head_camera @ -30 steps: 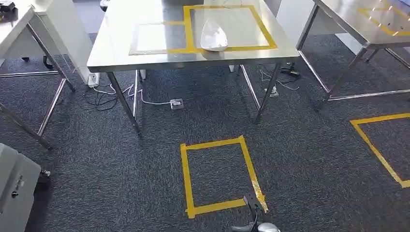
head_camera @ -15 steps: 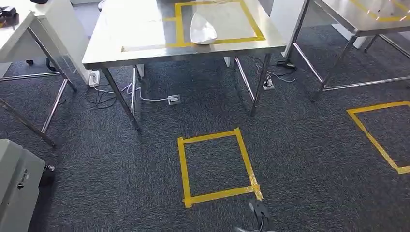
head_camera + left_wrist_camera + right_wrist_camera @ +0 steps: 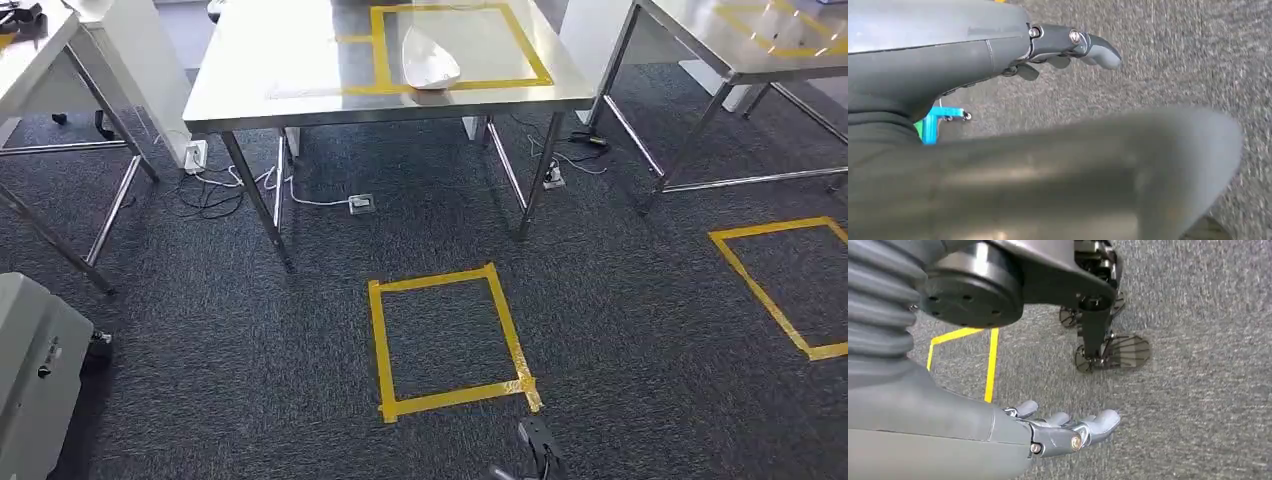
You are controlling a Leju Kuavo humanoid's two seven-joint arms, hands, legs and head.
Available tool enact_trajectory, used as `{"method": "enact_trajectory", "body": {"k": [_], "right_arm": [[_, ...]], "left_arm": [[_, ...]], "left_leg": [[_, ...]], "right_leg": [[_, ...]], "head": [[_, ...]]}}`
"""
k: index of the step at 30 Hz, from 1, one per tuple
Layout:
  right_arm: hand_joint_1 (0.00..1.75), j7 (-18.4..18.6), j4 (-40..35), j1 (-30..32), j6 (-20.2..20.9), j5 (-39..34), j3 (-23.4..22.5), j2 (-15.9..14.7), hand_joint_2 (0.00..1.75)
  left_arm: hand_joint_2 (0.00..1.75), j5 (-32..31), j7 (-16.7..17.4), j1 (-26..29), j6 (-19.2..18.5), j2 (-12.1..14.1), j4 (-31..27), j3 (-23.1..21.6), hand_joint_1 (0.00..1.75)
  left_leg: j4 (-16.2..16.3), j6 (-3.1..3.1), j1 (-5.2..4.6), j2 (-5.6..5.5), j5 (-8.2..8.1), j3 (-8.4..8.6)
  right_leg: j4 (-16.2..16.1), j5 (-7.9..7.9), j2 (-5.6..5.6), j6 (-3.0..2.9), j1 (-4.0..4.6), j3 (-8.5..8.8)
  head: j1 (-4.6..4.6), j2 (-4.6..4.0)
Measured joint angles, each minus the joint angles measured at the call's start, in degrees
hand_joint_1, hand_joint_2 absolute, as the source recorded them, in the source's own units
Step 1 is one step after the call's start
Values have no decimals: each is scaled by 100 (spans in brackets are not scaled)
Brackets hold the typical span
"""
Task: Take the parts from the cabinet and place them on the table.
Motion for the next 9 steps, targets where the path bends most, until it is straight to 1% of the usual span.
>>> {"method": "enact_trajectory", "body": {"k": [9], "right_arm": [[0,-144,-234,292,122,-17,112,-79,0]], "left_arm": [[0,1499,-168,294,-72,190,-284,-1166,0]], "left_leg": [[1,0,1,-1,-4,-22]], "right_leg": [[2,-8,0,17,6,-30]], "head": [[-2,-2]]}}
